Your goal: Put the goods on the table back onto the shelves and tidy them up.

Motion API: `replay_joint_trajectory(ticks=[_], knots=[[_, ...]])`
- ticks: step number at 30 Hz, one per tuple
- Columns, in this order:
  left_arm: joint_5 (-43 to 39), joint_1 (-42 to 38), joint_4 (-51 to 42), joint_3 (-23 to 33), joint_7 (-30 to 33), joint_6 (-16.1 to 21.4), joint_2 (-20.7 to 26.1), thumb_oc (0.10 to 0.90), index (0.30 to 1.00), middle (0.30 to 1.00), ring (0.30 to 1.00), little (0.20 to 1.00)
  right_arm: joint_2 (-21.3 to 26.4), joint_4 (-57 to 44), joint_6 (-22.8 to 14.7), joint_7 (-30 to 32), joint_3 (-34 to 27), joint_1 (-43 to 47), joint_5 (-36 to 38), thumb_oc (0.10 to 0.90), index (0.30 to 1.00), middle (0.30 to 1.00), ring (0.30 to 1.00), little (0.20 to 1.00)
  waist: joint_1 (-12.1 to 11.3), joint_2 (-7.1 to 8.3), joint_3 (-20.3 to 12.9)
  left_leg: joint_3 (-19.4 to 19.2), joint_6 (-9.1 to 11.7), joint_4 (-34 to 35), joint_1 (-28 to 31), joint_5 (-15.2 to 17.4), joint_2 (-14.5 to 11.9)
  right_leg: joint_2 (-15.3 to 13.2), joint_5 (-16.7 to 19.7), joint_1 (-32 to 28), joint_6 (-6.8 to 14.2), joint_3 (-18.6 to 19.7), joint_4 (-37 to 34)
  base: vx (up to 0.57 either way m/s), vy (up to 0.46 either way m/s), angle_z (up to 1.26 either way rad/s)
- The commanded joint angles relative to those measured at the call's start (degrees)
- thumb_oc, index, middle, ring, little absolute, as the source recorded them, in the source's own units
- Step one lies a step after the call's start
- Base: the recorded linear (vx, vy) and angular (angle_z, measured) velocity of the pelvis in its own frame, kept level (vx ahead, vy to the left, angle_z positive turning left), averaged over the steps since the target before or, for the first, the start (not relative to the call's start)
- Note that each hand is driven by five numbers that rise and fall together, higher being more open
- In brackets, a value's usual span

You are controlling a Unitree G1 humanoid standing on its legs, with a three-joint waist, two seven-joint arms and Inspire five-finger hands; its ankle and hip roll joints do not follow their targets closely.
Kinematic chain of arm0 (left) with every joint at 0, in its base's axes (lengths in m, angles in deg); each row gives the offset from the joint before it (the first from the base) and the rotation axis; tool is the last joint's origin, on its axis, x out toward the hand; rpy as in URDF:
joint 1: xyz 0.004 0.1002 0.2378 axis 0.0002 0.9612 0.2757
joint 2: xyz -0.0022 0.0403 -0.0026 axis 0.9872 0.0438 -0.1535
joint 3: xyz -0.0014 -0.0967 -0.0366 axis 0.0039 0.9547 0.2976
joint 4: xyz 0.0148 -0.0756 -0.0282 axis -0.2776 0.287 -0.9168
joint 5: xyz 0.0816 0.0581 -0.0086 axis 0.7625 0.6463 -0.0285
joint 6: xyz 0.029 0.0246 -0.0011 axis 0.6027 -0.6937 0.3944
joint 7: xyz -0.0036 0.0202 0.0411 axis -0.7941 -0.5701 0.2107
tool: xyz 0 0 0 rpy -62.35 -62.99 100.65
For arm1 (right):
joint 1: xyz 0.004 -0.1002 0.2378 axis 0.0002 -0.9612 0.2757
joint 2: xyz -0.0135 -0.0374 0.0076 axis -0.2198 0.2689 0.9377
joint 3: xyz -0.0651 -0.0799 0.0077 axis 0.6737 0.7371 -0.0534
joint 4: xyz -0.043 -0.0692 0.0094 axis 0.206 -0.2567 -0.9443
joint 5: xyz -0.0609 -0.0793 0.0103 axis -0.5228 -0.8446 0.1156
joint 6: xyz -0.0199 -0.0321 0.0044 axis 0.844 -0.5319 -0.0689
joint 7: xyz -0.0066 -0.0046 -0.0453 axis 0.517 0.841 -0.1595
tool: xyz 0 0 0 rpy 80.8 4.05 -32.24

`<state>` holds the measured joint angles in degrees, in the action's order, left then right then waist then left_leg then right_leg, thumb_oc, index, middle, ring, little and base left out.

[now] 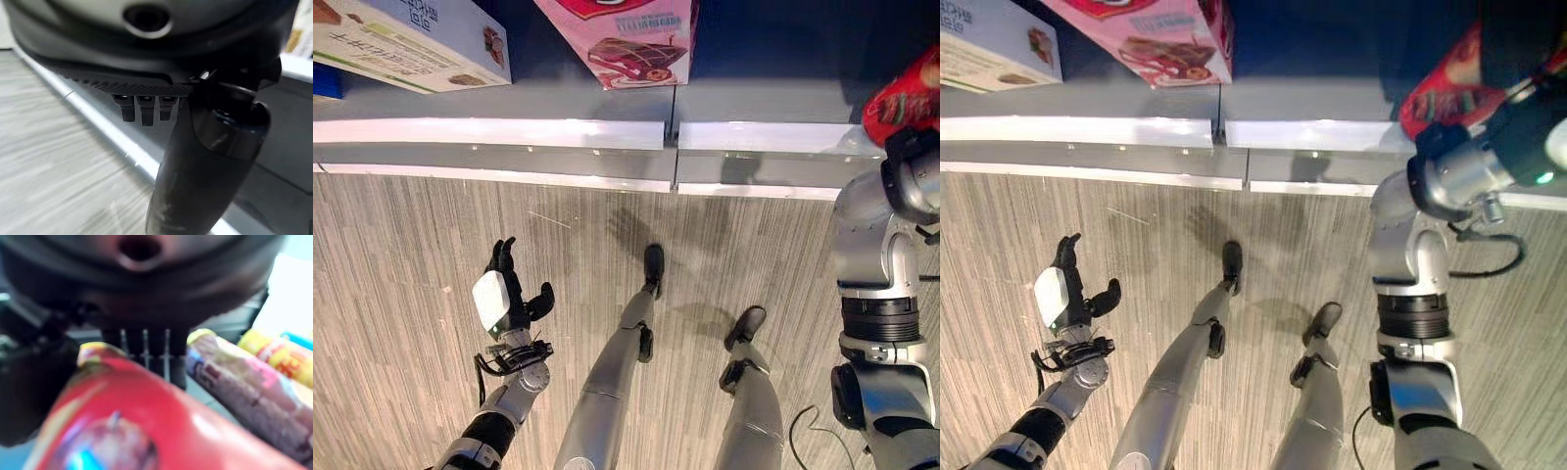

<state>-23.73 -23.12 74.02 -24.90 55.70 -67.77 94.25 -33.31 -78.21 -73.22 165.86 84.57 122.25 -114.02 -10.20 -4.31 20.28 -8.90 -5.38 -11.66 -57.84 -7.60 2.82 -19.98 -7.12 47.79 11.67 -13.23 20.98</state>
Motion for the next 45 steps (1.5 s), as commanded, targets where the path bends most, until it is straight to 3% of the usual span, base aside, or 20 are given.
replay_joint_trajectory(ticks=[1, 3, 5, 10, 12, 21, 32, 45], knots=[[4.0, 0.53, -0.93, 1.7, 7.08, -2.25, 3.86, 0.8, 0.9, 0.9, 0.9, 0.9, 0.88, -5.43, 3.38, -1.92, 0.4, -4.41, -6.96, 0.4, 0.3, 0.3, 0.3, 0.3, -1.44, -2.37, 0.46, 4.45, 3.45, -10.42, -2.12, 14.58, -0.94, 2.68, 4.02, -6.07, -3.2, 0.29, -3.54, -0.01, 0.011, 0.04], [5.01, 0.6, -1.65, 2.02, 7.81, -2.88, 4.4, 0.8, 0.9, 0.9, 0.9, 0.9, 0.81, -6.56, 3.51, -4.38, 2.19, -4.19, -9.46, 0.4, 0.3, 0.3, 0.3, 0.3, -1.41, -2.51, 0.44, 4.57, 3.39, -11.14, -2.9, 14.72, -1.1, 2.69, 3.32, -4.64, -3.44, 0.74, -1.67, -0.01, 0.008, 0.06], [7.19, 0.25, -3.28, 2.45, 10.04, -4.58, 6.41, 0.8, 0.9, 0.9, 0.9, 0.9, 1.01, -7.04, 1.64, -10.0, 9.02, -2.98, -13.75, 0.4, 0.3, 0.3, 0.3, 0.3, -1.59, -2.99, 1.28, 5.17, 2.69, -14.56, -4.37, 15.56, -1.85, 3.06, 1.73, -0.87, -4.61, 2.11, 4.65, -0.01, 0.015, 0.06], [8.84, 0.46, -4.77, 2.54, 11.52, -5.59, 7.74, 0.8, 0.9, 0.9, 0.9, 0.9, 1.4, -6.0, -1.72, -13.26, 13.39, -2.04, -14.52, 0.4, 0.3, 0.3, 0.3, 0.3, -1.31, -3.31, 2.01, 5.34, 2.45, -17.42, -5.98, 16.22, -2.23, 2.79, 0.99, 2.06, -4.88, 2.94, 9.46, 0.01, 0.003, 0.09], [9.28, 0.55, -5.08, 2.61, 11.96, -5.91, 8.0, 0.8, 0.9, 0.9, 0.9, 0.9, 1.69, -5.34, -2.67, -13.79, 14.42, -2.09, -14.38, 0.8, 0.9, 0.9, 0.9, 0.9, -1.17, -3.46, 2.17, 5.22, 2.49, -17.43, -6.0, 16.18, -2.27, 2.67, 0.93, 2.26, -4.85, 2.87, 9.93, 0.0, 0.0, 0.0], [9.95, 0.12, -3.74, 2.3, 12.18, -7.25, 8.28, 0.8, 0.9, 0.9, 0.9, 0.9, 2.34, -2.3, -1.93, -14.21, 13.73, -5.23, -12.93, 0.8, 0.9, 0.9, 0.9, 0.9, -0.6, -3.21, 1.97, 5.0, 2.57, -15.62, -4.33, 15.59, -2.27, 2.59, 0.31, 1.47, -4.75, 2.35, 9.83, 0.0, 0.0, 0.0], [9.83, -1.5, -2.11, 1.37, 13.6, -6.59, 7.9, 0.8, 0.9, 0.9, 0.9, 0.9, 0.86, -0.7, 1.11, -4.53, 9.72, -4.91, -9.93, 0.8, 0.9, 0.9, 0.9, 0.9, -0.47, -3.71, 1.56, 5.04, 2.6, -14.11, -3.03, 14.79, -2.28, 2.49, -0.22, 1.27, -4.67, 2.5, 10.14, 0.0, 0.0, 0.0], [9.4, -1.02, -2.17, 1.55, 14.49, -5.01, 7.12, 0.8, 0.9, 0.9, 0.9, 0.9, -3.79, -2.04, -4.92, 0.6, 5.86, -8.42, -4.61, 0.8, 0.9, 0.9, 0.9, 0.9, 0.2, -4.26, 1.0, 4.4, 2.43, -13.12, -1.98, 14.58, -1.83, 2.14, -0.41, 1.35, -4.76, 2.97, 10.49, 0.0, 0.0, 0.0]])
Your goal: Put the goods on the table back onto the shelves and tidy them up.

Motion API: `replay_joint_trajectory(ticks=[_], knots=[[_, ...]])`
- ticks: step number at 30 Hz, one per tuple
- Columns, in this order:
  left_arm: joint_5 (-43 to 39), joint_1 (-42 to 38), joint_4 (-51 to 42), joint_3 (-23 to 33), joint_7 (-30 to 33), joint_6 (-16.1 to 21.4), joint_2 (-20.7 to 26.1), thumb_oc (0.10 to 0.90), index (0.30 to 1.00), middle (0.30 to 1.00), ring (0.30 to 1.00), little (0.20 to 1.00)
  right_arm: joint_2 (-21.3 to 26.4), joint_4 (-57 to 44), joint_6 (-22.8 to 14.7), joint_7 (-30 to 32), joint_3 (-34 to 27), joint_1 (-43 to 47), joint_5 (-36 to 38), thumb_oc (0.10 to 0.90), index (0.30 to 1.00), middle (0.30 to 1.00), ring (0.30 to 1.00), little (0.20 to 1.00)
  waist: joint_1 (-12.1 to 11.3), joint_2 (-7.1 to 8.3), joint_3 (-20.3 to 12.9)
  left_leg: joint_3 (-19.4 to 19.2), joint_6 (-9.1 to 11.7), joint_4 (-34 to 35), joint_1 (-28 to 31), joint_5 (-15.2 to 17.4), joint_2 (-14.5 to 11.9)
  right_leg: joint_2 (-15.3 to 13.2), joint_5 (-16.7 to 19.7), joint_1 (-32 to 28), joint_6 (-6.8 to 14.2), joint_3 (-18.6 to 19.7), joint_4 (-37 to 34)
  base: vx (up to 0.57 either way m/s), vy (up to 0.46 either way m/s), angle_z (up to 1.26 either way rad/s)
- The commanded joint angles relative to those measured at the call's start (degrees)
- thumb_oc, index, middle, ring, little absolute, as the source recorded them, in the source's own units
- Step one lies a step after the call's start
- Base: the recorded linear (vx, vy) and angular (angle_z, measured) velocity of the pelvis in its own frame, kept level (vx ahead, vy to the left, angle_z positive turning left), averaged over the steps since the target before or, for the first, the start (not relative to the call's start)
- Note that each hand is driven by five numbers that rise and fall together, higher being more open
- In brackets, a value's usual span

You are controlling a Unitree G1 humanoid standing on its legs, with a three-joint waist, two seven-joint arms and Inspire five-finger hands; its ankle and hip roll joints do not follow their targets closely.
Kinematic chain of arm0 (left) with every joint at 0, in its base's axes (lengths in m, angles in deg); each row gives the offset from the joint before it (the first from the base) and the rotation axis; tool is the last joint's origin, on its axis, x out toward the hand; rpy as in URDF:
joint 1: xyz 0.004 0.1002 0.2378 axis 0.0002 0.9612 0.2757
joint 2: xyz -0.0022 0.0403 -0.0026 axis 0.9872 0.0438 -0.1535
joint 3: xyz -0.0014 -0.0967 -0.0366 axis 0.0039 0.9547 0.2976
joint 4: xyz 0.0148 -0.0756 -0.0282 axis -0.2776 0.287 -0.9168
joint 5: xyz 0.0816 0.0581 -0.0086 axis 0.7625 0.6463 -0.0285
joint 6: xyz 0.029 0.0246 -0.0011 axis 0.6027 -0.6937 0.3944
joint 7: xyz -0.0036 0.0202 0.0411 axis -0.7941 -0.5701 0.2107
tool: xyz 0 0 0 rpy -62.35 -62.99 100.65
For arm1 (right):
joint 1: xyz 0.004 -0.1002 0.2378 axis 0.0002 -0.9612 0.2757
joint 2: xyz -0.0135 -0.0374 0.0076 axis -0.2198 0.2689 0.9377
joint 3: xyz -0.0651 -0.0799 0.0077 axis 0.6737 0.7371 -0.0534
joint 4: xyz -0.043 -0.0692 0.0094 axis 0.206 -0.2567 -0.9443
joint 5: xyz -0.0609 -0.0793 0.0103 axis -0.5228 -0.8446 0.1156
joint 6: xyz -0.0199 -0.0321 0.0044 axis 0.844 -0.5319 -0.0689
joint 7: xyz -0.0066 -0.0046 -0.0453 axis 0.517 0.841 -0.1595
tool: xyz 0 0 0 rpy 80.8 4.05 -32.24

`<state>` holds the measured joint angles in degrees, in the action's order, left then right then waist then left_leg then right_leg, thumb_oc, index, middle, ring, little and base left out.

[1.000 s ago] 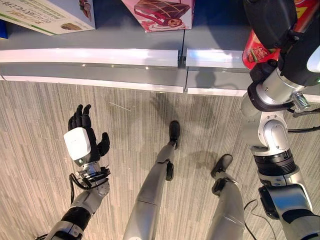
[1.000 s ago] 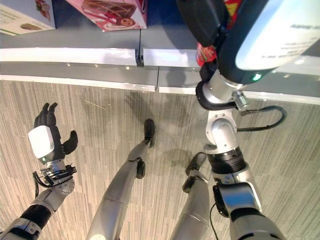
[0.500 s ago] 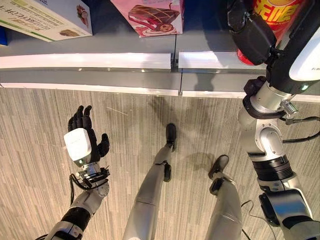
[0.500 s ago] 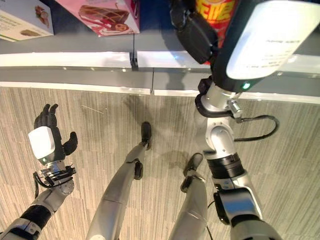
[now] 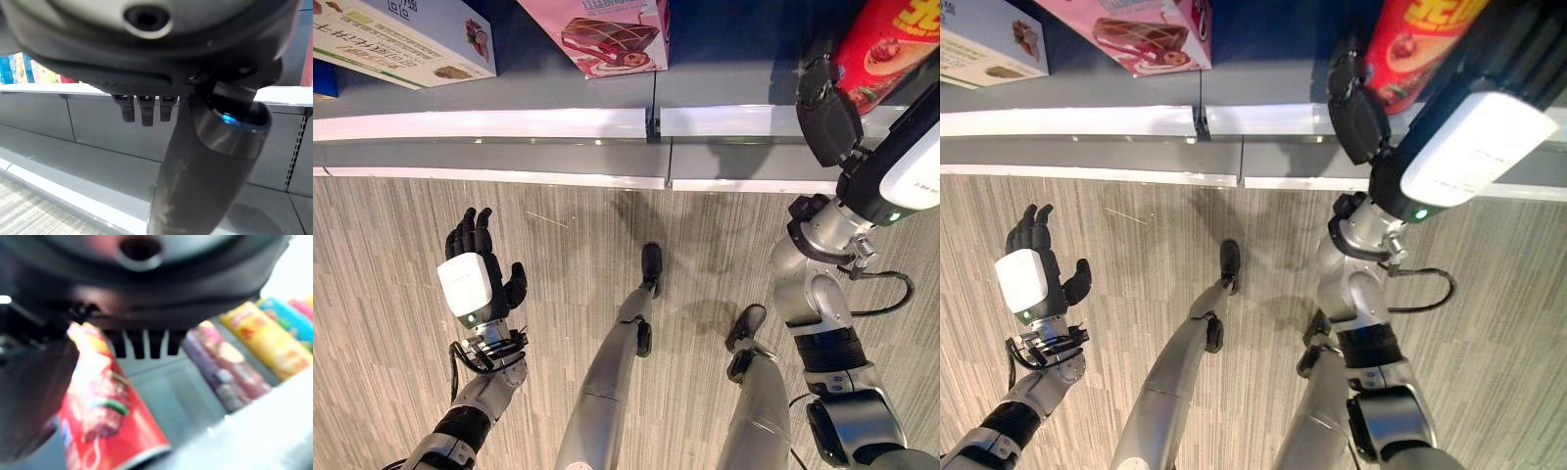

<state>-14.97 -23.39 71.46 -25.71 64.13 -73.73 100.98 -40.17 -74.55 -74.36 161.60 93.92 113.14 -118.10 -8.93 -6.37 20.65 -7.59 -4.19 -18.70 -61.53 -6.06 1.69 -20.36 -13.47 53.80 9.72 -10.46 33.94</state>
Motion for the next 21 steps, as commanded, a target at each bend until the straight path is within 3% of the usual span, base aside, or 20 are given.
replay_joint_trajectory(ticks=[1, 21], knots=[[0.64, -0.71, 0.27, 2.35, 6.05, 1.05, 0.41, 0.8, 0.9, 0.9, 0.9, 0.9, 2.96, -5.72, -4.11, 5.16, -3.62, 0.44, -0.27, 0.8, 0.9, 0.9, 0.9, 0.9, -1.04, -2.17, 0.6, 3.08, 1.24, -5.92, 1.77, 12.99, -0.68, 2.48, 5.96, -4.69, -2.77, 0.25, -2.57, 0.0, 0.0, 0.0], [-0.27, -0.27, 0.32, 1.8, 5.44, 2.19, -0.33, 0.8, 0.9, 0.9, 0.9, 0.9, 0.04, -4.64, -12.74, 6.29, -2.93, -2.23, 5.82, 0.8, 0.9, 0.9, 0.9, 0.9, -0.35, -2.36, 0.37, 2.3, 1.09, -5.32, 2.09, 12.98, -0.85, 2.31, 5.97, -4.16, -2.93, 0.6, -2.68, 0.0, 0.0, 0.0]])
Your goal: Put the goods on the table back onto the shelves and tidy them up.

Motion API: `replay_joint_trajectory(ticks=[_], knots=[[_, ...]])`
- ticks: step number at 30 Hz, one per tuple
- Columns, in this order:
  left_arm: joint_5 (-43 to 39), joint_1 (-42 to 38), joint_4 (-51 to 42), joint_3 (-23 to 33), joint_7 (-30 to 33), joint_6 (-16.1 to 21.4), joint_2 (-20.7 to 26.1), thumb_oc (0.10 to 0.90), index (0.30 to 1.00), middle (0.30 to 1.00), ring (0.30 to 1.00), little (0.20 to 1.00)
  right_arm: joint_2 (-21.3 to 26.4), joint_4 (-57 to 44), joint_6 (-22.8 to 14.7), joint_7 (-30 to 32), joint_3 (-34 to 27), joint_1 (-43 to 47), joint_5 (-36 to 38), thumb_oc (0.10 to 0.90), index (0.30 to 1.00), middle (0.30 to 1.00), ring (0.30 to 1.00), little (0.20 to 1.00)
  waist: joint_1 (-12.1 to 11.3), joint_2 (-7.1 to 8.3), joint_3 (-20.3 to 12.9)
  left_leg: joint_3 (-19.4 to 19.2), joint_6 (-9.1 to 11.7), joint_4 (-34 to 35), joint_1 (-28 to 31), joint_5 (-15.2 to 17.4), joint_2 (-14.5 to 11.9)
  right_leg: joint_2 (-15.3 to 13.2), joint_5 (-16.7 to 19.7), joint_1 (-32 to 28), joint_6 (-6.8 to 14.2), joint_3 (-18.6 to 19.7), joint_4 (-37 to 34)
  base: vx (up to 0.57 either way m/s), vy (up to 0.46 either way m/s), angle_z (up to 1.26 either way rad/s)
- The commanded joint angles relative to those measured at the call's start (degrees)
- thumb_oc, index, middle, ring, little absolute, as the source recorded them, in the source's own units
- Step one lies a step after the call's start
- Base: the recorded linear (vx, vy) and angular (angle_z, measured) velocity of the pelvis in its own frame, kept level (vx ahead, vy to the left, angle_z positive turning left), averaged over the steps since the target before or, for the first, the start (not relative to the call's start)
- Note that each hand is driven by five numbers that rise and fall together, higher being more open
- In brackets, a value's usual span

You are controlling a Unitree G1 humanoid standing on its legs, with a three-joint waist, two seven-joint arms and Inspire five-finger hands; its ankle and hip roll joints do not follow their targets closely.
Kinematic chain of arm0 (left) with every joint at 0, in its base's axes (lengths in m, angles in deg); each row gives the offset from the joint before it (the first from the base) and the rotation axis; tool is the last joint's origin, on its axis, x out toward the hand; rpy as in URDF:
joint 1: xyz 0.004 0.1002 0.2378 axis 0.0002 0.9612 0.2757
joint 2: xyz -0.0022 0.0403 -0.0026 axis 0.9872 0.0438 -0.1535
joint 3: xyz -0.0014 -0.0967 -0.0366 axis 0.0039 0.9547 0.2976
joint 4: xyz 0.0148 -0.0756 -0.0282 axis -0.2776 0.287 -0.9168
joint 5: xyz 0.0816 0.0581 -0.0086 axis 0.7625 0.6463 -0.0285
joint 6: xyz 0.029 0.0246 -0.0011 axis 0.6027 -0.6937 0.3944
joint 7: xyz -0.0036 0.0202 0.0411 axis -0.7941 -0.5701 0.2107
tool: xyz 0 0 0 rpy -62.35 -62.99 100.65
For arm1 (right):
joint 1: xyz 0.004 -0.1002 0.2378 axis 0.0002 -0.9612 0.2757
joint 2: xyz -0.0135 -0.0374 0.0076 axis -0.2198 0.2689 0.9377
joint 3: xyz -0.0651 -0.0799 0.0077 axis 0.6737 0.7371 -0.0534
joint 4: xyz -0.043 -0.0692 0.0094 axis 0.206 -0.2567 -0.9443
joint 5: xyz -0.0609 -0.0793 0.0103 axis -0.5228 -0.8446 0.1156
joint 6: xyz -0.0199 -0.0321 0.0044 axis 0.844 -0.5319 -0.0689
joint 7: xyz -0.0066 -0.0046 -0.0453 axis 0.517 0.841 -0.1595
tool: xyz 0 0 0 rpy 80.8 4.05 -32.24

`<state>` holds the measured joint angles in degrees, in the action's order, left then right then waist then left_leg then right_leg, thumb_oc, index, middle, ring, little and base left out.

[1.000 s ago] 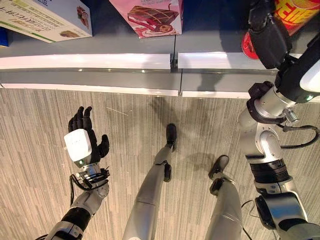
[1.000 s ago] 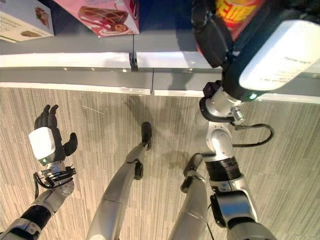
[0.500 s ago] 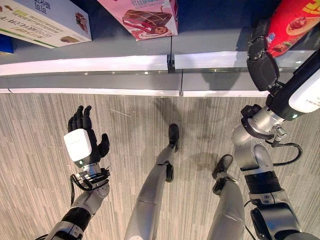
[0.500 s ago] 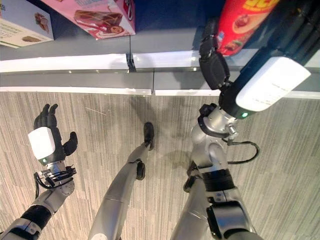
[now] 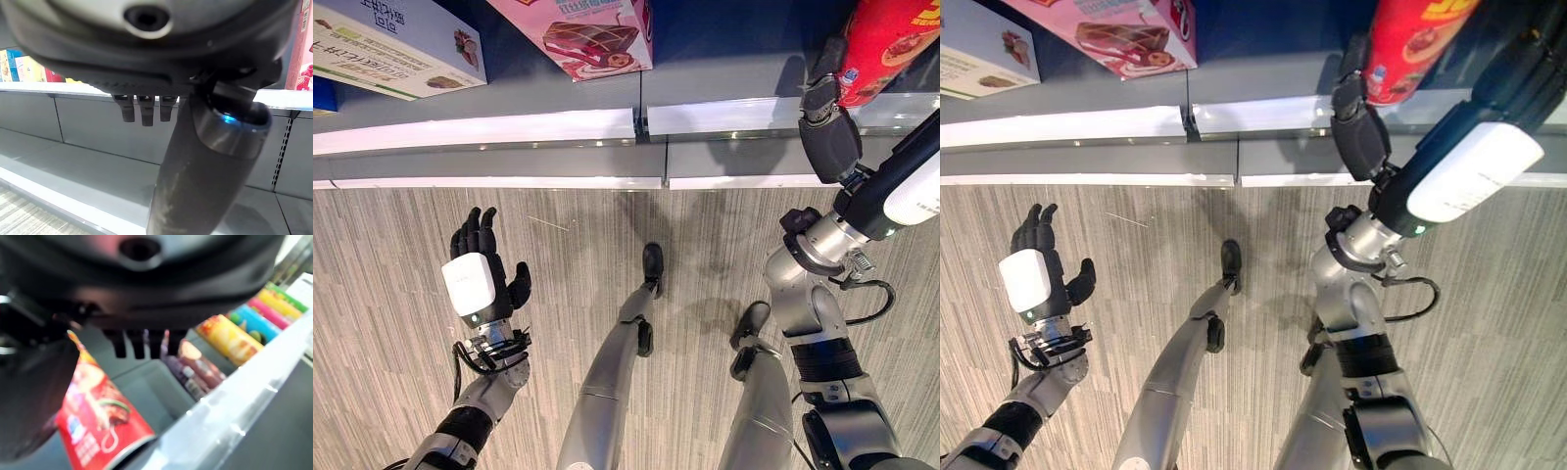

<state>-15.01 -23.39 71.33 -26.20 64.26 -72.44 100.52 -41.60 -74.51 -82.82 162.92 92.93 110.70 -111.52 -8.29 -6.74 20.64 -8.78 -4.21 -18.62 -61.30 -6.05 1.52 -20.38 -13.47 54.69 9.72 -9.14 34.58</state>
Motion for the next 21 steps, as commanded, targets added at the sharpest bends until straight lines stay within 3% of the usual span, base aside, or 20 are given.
replay_joint_trajectory(ticks=[1, 15, 21], knots=[[-0.26, -0.27, 0.55, 2.27, 5.33, 0.93, 0.03, 0.8, 0.9, 0.9, 0.9, 0.9, 1.3, -4.38, -4.6, 5.06, -1.79, -0.04, -0.43, 0.8, 0.9, 0.9, 0.9, 0.9, -0.95, -2.0, 0.41, 3.48, 1.1, -5.39, 1.85, 12.95, -0.64, 2.37, 5.96, -5.03, -2.93, -0.7, -3.29, 0.0, 0.0, 0.0], [-0.02, -1.29, 1.73, 0.42, 5.31, 1.35, -0.58, 0.8, 0.9, 0.9, 0.9, 0.9, -0.39, 0.44, -9.03, 6.16, 1.14, -2.4, 3.58, 0.8, 0.9, 0.9, 0.9, 0.9, -0.18, -2.1, 1.1, 2.96, 1.16, -5.35, 2.28, 12.51, -0.9, 2.25, 5.86, -4.16, -3.11, -0.06, -1.7, 0.0, 0.0, 0.0], [0.15, -2.45, 3.02, -0.6, 5.55, 1.62, -0.73, 0.8, 0.9, 0.9, 0.9, 0.9, 0.02, 2.47, -9.18, 6.99, 1.98, -1.49, 4.2, 0.8, 0.9, 0.9, 0.9, 0.9, -0.27, -2.11, 1.75, 2.66, 1.76, -2.38, 3.84, 10.58, -0.74, 2.07, 6.65, -5.22, -2.61, 0.18, -3.1, -0.03, 0.012, -0.02]])
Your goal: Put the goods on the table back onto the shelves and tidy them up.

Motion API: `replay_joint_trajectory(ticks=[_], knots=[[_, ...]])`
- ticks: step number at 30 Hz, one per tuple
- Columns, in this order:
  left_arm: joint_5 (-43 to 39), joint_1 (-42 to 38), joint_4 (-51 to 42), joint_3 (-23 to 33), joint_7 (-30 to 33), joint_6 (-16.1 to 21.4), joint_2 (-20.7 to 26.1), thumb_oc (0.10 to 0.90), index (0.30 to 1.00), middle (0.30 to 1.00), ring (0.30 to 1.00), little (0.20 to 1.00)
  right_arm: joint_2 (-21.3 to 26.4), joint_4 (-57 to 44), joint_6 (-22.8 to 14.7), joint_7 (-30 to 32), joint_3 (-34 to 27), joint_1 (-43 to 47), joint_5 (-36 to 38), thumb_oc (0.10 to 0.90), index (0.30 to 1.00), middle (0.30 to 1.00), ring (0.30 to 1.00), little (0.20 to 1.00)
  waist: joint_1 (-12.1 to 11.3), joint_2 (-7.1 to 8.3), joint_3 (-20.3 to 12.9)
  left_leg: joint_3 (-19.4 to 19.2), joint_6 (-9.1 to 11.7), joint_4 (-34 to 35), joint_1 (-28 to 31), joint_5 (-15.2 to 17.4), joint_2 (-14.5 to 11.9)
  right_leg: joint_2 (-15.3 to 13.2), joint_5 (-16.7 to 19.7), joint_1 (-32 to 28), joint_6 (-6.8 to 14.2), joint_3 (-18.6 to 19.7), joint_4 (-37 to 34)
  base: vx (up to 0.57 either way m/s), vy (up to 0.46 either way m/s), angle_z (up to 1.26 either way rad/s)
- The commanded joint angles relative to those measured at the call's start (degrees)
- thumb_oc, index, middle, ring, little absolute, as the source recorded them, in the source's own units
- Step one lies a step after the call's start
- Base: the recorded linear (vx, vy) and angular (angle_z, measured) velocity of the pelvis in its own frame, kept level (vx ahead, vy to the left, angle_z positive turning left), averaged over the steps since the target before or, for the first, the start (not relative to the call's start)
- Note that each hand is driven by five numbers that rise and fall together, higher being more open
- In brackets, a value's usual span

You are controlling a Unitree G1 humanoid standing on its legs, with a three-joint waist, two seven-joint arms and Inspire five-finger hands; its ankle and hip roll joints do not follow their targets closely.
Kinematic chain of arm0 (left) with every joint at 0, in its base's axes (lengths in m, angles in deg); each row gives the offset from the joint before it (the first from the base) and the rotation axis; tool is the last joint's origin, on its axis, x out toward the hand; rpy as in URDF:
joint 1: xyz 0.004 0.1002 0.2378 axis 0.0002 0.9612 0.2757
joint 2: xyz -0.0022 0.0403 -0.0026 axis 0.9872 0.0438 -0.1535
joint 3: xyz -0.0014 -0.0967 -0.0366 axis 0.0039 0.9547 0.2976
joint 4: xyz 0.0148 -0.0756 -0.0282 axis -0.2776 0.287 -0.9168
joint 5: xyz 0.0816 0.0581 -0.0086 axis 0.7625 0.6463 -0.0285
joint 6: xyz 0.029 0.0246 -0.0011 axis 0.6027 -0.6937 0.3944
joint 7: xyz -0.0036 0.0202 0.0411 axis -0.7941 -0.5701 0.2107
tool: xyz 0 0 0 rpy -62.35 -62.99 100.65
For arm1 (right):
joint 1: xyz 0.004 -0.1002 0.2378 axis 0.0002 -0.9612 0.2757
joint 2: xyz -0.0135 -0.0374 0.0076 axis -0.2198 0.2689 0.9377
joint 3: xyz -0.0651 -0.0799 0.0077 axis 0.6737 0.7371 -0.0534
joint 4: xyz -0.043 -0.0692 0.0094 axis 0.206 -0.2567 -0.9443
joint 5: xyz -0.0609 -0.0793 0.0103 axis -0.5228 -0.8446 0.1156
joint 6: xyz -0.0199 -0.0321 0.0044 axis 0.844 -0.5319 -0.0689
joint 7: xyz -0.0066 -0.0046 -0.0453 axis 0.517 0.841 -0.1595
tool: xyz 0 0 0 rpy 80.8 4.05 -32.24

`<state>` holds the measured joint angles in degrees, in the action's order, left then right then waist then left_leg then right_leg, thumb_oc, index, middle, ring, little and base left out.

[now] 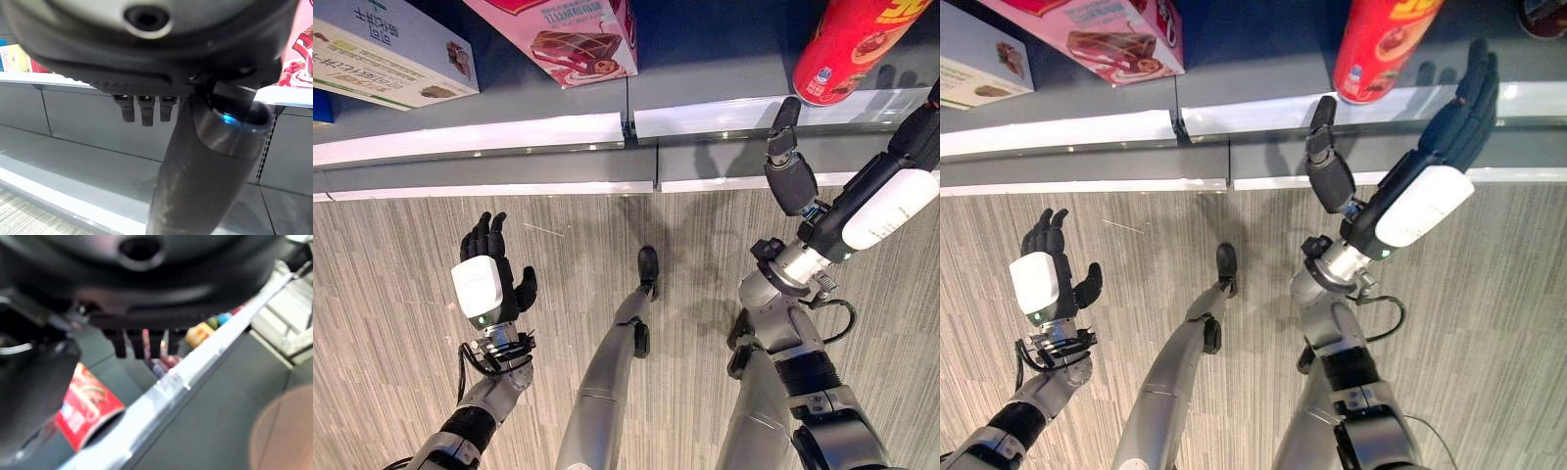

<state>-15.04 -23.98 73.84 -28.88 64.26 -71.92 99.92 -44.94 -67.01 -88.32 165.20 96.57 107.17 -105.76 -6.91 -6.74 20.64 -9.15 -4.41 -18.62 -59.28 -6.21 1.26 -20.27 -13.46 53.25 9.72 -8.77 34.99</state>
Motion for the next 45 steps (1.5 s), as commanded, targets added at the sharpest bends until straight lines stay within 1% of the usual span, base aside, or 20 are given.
replay_joint_trajectory(ticks=[1, 8, 11, 15, 18, 19, 20, 25, 26, 27, 28, 29, 30, 32, 33, 34, 36, 39, 42, 45], knots=[[0.17, -2.16, 0.8, 1.98, 5.59, 1.22, -0.19, 0.8, 0.9, 0.9, 0.9, 0.9, 3.75, -4.29, -3.43, 5.15, -1.81, 2.24, -1.6, 0.8, 0.9, 0.9, 0.9, 0.9, -1.69, -2.13, 1.89, 3.07, 2.04, -1.52, 2.22, 10.23, -0.37, 1.97, 6.63, -3.95, -2.54, -0.35, -3.73, -0.04, 0.004, 0.01], [0.22, -2.42, 2.13, 1.45, 5.32, 1.53, -0.91, 0.8, 0.9, 0.9, 0.9, 0.9, 4.22, -2.64, -1.32, 7.59, -2.69, 1.56, -1.99, 0.8, 0.9, 0.9, 0.9, 0.9, -2.0, -2.03, 1.41, 3.39, 2.55, 2.46, 4.44, 7.84, -0.02, 2.24, 6.78, -5.25, -2.38, -0.75, -5.24, -0.04, -0.007, 0.02], [0.24, -2.23, 4.03, 0.56, 4.43, 1.52, -2.29, 0.8, 0.9, 0.9, 0.9, 0.9, 3.53, -0.48, -1.0, 8.21, -1.87, -0.79, -1.25, 0.8, 0.9, 0.9, 0.9, 0.9, -2.24, -1.39, 0.54, 3.55, 3.26, 5.15, 6.94, 6.2, -0.43, 2.49, 6.5, -7.41, -2.37, -1.72, -6.51, -0.06, -0.053, 0.01], [0.01, -1.24, 6.78, -0.2, 3.2, 2.04, -3.66, 0.8, 0.9, 0.9, 0.9, 0.9, 1.74, 2.45, -4.32, 7.82, -0.5, -6.08, 1.75, 0.8, 0.9, 0.9, 0.9, 0.9, -2.21, -0.1, -0.78, 3.77, 4.51, 8.49, 11.84, 3.71, -1.22, 3.4, 5.91, -12.69, -2.86, -3.73, -8.73, -0.09, -0.1, 0.04], [-0.61, 0.07, 9.0, 0.16, 1.83, 2.38, -4.33, 0.8, 0.9, 0.9, 0.9, 0.9, 0.95, 3.51, -7.32, 6.21, -0.06, -11.57, 3.66, 0.8, 0.9, 0.9, 0.9, 0.9, -1.92, 0.85, -1.63, 3.97, 5.23, 9.58, 15.17, 2.85, -1.97, 3.96, 5.27, -16.54, -3.4, -5.31, -9.94, -0.07, -0.091, -0.01], [-0.61, 0.1, 9.0, 0.15, 1.84, 2.38, -4.33, 0.8, 0.9, 0.9, 0.9, 0.9, 0.95, 3.49, -7.32, 6.2, -0.06, -11.61, 3.66, 0.8, 0.9, 0.9, 0.9, 0.9, -1.89, 0.82, -1.59, 4.0, 5.24, 9.62, 15.26, 2.83, -1.97, 3.97, 5.28, -16.66, -3.41, -5.36, -10.0, -0.07, -0.097, 0.02], [-2.01, 1.18, 10.46, 1.26, 0.67, 3.02, -5.3, 0.8, 0.9, 0.9, 0.9, 0.9, -0.17, 5.39, -10.28, 4.6, -0.02, -15.55, 6.33, 0.8, 0.9, 0.9, 0.9, 0.9, -1.6, 1.87, -2.58, 4.01, 5.81, 10.07, 17.51, 2.12, -2.79, 4.5, 4.75, -19.16, -3.73, -6.27, -10.22, -0.05, -0.081, 0.0], [-5.18, 4.08, 15.72, 2.57, -3.61, 5.97, -7.69, 0.8, 0.9, 0.9, 0.9, 0.9, -1.72, 11.72, -17.87, -1.51, 0.12, -25.05, 13.2, 0.8, 0.9, 0.9, 0.9, 0.9, 0.5, 4.55, -5.66, 3.64, 7.23, 11.82, 25.03, 0.42, -4.89, 6.32, 3.98, -27.69, -4.46, -8.53, -13.11, -0.02, -0.097, 0.0], [-5.71, 4.75, 17.09, 2.88, -4.85, 6.38, -8.22, 0.8, 0.9, 0.9, 0.9, 0.9, -1.16, 13.1, -18.9, -3.56, 0.92, -27.27, 13.97, 0.8, 0.9, 0.9, 0.9, 0.9, 1.16, 5.19, -6.42, 3.6, 7.61, 12.45, 26.98, -0.03, -5.35, 6.86, 4.13, -29.94, -4.51, -8.89, -14.26, 0.05, -0.062, -0.01], [-6.63, 6.64, 20.94, 3.41, -8.12, 7.4, -9.64, 0.8, 0.9, 0.9, 0.9, 0.9, -2.0, 19.67, -20.32, -7.83, 1.89, -32.51, 16.35, 0.8, 0.9, 0.9, 0.9, 0.9, 3.32, 6.3, -8.95, 3.06, 8.12, 13.67, 32.23, -0.55, -6.23, 8.37, 4.68, -34.71, -4.6, -8.94, -16.91, 0.08, -0.039, -0.04], [-7.36, 7.94, 23.88, 4.02, -10.42, 7.85, -10.61, 0.8, 0.9, 0.9, 0.9, 0.9, -1.98, 24.27, -19.92, -11.94, 4.13, -35.57, 16.52, 0.8, 0.9, 0.9, 0.9, 0.9, 4.62, 7.0, -10.74, 2.61, 8.68, 14.91, 35.69, -0.84, -6.98, 9.36, 5.22, -38.22, -4.35, -8.59, -19.28, 0.08, -0.009, -0.19], [-7.37, 8.04, 23.89, 4.04, -10.44, 7.89, -10.61, 0.8, 0.9, 0.9, 0.9, 0.9, -1.95, 24.22, -19.92, -11.98, 4.2, -35.67, 16.55, 0.8, 0.9, 0.9, 0.9, 0.9, 4.65, 6.98, -10.66, 2.6, 8.7, 15.05, 35.96, -0.88, -6.99, 9.42, 5.31, -38.51, -4.34, -8.61, -19.49, 0.02, -0.005, -0.23], [-6.85, 9.23, 25.69, 3.97, -12.18, 8.56, -11.23, 0.8, 0.9, 0.9, 0.9, 0.9, -2.04, 29.45, -18.94, -15.21, 6.55, -38.3, 15.08, 0.8, 0.9, 0.9, 0.9, 0.9, 5.63, 7.23, -12.4, 1.83, 8.61, 16.25, 38.81, -2.33, -8.2, 10.29, 7.28, -41.02, -4.51, -8.68, -22.01, 0.01, -0.002, -0.27], [-8.42, 10.45, 27.42, 4.43, -16.05, 9.3, -12.49, 0.8, 0.9, 0.9, 0.9, 0.9, -2.2, 33.2, -17.82, -16.81, 7.08, -39.55, 13.61, 0.8, 0.9, 0.9, 0.9, 0.9, 6.65, 7.67, -14.37, 1.09, 8.99, 17.88, 42.26, -2.51, -8.91, 11.04, 7.78, -43.66, -4.19, -7.93, -23.74, 0.07, -0.016, -0.24], [-8.29, 11.24, 27.1, 4.03, -17.27, 9.7, -12.56, 0.8, 0.9, 0.9, 0.9, 0.9, -2.77, 35.2, -17.68, -17.88, 6.83, -40.15, 13.66, 0.8, 0.9, 0.9, 0.9, 0.9, 7.03, 7.78, -15.09, 0.66, 9.04, 18.51, 43.82, -2.41, -9.11, 11.24, 7.96, -44.65, -4.06, -7.56, -24.24, 0.17, 0.015, -0.36], [-8.5, 12.99, 25.83, 3.39, -20.5, 11.02, -13.04, 0.8, 0.9, 0.9, 0.9, 0.9, -3.56, 39.57, -17.26, -21.33, 6.4, -41.38, 14.98, 0.8, 0.9, 0.9, 0.9, 0.9, 8.32, 7.77, -16.8, -0.55, 8.98, 19.72, 47.09, -1.75, -9.29, 11.44, 8.52, -46.35, -3.54, -6.39, -25.04, 0.19, 0.03, -0.44], [-10.17, 14.4, 24.26, 3.18, -24.31, 12.33, -13.38, 0.8, 0.9, 0.9, 0.9, 0.9, -3.9, 42.6, -16.51, -26.11, 7.12, -42.66, 15.96, 0.8, 0.9, 0.9, 0.9, 0.9, 9.42, 7.93, -18.19, -1.81, 8.91, 20.7, 50.08, -0.91, -9.23, 11.46, 9.06, -47.9, -3.0, -5.23, -25.8, 0.18, 0.034, -0.47], [-11.1, 15.65, 22.64, 2.5, -27.73, 12.74, -13.62, 0.8, 0.9, 0.9, 0.9, 0.9, -3.53, 42.81, -15.71, -29.11, 7.36, -44.31, 15.94, 0.8, 0.9, 0.9, 0.9, 0.9, 10.31, 8.21, -19.16, -3.09, 8.7, 21.23, 52.85, 0.11, -8.91, 11.46, 9.41, -49.42, -2.52, -4.17, -26.43, 0.14, 0.038, -0.46], [-13.96, 16.74, 19.32, 1.12, -33.48, 12.19, -14.0, 0.8, 0.9, 0.9, 0.9, 0.9, -1.46, 38.31, -15.49, -37.81, 8.86, -46.6, 18.47, 0.8, 0.9, 0.9, 0.9, 0.9, 11.78, 8.98, -20.07, -4.89, 8.02, 22.27, 56.8, 2.0, -7.48, 10.7, 11.07, -51.24, -1.22, -1.99, -27.15, 0.15, 0.084, -0.2], [-15.65, 16.75, 14.76, -1.38, -39.49, 11.2, -12.46, 0.8, 0.9, 0.9, 0.9, 0.9, 1.76, 30.13, -16.83, -45.98, 10.18, -49.02, 23.46, 0.8, 0.9, 0.9, 0.9, 0.9, 12.47, 9.43, -19.57, -5.5, 7.3, 23.21, 57.83, 2.63, -6.21, 10.02, 12.88, -49.98, -0.5, -1.0, -23.46, 0.06, 0.092, -0.32]])
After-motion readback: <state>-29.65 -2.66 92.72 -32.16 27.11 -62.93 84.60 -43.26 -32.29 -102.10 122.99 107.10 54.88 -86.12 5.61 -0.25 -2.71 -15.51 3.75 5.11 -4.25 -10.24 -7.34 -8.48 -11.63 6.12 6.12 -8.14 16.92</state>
